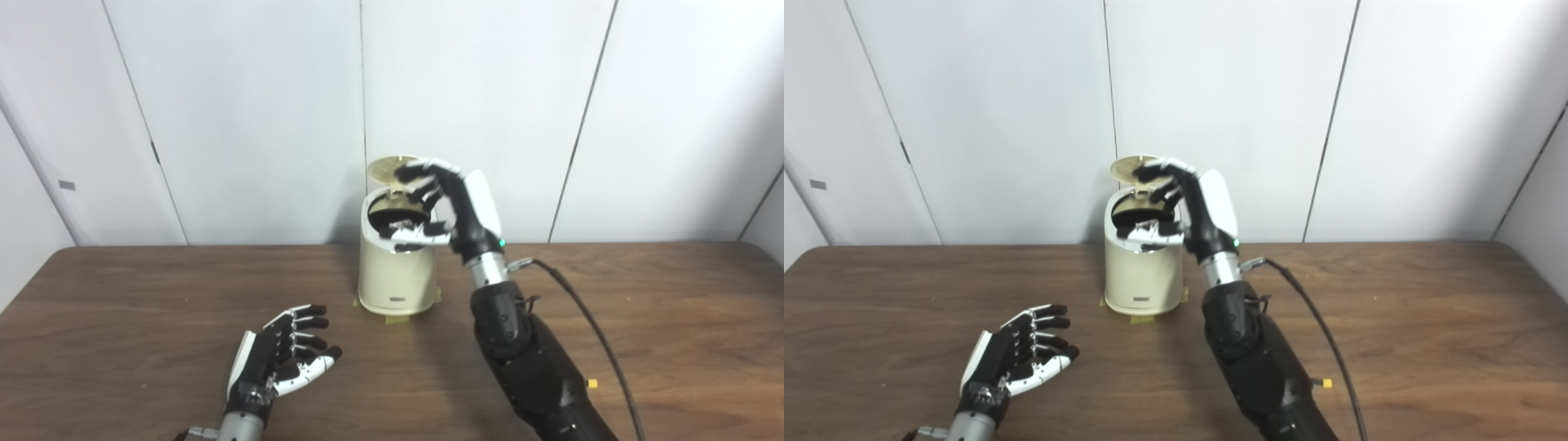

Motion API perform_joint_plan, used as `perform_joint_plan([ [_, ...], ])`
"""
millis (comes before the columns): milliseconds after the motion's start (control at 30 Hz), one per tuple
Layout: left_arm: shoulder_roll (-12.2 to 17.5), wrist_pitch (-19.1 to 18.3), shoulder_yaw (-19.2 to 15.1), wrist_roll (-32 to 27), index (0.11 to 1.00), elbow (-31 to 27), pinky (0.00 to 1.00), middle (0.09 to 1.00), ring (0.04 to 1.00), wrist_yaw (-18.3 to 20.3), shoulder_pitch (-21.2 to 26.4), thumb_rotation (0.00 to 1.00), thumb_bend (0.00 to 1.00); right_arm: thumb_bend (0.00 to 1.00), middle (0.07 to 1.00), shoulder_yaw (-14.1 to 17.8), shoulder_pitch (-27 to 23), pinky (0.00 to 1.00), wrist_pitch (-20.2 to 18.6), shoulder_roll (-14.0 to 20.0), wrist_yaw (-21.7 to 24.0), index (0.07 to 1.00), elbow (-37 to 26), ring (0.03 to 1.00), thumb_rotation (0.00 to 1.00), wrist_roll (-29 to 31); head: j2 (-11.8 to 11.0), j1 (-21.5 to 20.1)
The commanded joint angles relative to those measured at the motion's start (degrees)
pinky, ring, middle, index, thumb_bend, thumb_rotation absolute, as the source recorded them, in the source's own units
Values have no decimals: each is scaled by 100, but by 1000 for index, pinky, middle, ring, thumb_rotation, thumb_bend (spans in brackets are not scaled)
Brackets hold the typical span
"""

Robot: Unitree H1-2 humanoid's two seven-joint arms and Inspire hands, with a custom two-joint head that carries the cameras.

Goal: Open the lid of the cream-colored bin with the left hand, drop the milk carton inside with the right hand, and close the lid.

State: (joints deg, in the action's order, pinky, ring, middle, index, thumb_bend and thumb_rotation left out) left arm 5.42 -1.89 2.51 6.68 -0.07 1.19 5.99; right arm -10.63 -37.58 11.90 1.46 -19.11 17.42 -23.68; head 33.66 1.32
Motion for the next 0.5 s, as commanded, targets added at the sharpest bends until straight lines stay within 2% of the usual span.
perform_joint_plan([
  [0,28,99,13,-29,721,-6,505,685,579,59,169,0,581,830,616,106,-92,252,103,48,168,586,-414,386,44,132,3,8],
  [167,26,84,12,16,718,-6,553,685,593,36,174,0,585,827,594,370,386,261,261,125,501,571,-1228,380,69,638,-27,25],
  [233,38,113,6,14,716,19,545,683,590,39,184,0,583,837,571,491,565,258,248,147,651,567,-1398,371,85,901,-37,39],
  [300,50,129,-7,0,716,39,531,684,590,45,195,1,584,805,551,599,771,249,253,217,837,589,-1503,343,97,1191,-48,49],
  [333,56,159,-15,-4,716,55,529,684,591,43,200,2,585,796,549,676,935,250,102,262,975,595,-1613,340,100,1419,-54,56],
  [433,77,209,-35,32,716,59,517,702,613,21,211,39,596,756,587,828,1315,293,-422,375,1380,633,-1904,409,191,1953,-77,94],
  [467,90,195,-40,62,717,20,543,705,635,12,210,95,614,723,625,868,1472,366,-682,439,1564,646,-2017,486,239,2196,-87,115],
])
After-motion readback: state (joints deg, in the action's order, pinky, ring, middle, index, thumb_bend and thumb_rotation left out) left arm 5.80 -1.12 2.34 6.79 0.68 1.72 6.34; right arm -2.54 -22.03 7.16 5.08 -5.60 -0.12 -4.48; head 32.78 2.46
